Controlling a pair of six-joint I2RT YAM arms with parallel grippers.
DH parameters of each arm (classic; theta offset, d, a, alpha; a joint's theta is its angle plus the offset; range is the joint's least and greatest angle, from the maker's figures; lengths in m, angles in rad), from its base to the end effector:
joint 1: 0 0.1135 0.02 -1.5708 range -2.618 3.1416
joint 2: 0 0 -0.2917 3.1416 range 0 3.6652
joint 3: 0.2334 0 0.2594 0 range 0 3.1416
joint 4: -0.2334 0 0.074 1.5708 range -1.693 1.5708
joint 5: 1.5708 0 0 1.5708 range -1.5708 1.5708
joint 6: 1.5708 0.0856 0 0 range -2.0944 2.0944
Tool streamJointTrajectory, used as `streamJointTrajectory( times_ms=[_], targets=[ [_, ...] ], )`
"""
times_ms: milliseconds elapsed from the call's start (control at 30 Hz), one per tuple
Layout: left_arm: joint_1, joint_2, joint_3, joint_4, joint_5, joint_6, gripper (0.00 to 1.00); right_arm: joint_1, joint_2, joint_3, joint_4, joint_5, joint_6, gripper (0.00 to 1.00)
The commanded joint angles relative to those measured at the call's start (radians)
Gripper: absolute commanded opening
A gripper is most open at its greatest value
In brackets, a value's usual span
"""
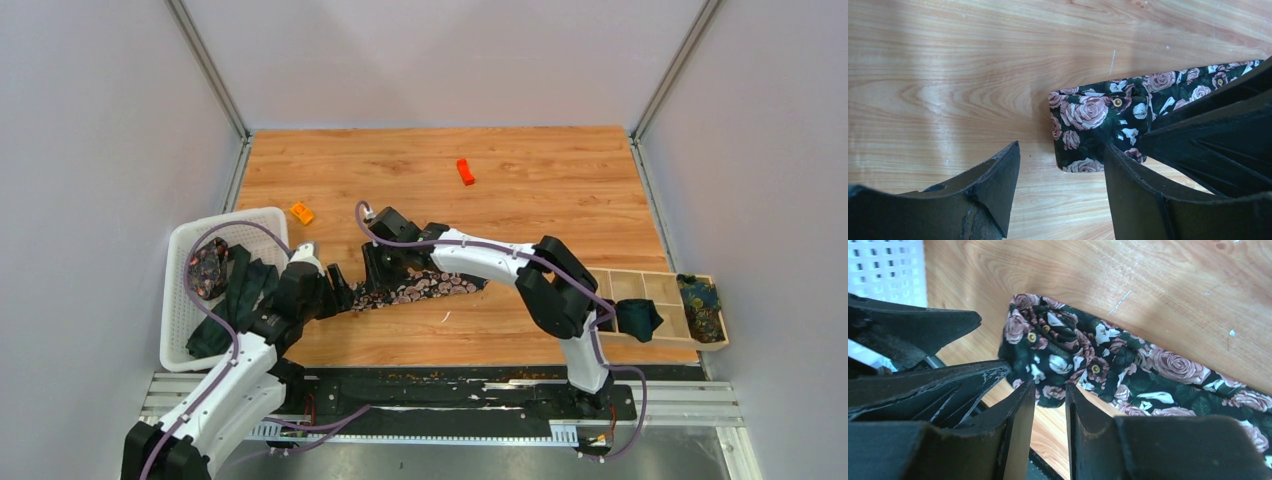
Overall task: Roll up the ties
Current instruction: Roll the tie at the center of the board.
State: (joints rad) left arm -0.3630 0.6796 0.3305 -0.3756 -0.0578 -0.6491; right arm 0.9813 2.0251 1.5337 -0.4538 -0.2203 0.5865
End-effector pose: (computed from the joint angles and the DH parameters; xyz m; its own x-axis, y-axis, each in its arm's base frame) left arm 0.1608 -0.0558 0.1612 -0.6835 -0.3859 -0.6196 -0.1244 0.8980 -0.4221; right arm 0.2575 0.4186 0.1817 -0.8636 -0.3198 -0.3897 -0.4854 0.7362 0.4716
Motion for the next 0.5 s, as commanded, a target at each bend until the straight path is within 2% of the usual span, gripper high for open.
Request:
streamJointTrajectory(
  times_ms=[0, 467],
  targets=[
    [0.023, 0.029, -0.009, 0.078, 0.036, 0.017, 0.69, 0.003, 0.043, 0.058, -0.012, 0.020, 0.006, 0.28],
    [0.050, 0.126, -0.017, 0.189, 0.131, 0.043, 0.69, -0.012, 0.058, 0.031, -0.031, 0.066, -0.016, 0.22]
  ],
)
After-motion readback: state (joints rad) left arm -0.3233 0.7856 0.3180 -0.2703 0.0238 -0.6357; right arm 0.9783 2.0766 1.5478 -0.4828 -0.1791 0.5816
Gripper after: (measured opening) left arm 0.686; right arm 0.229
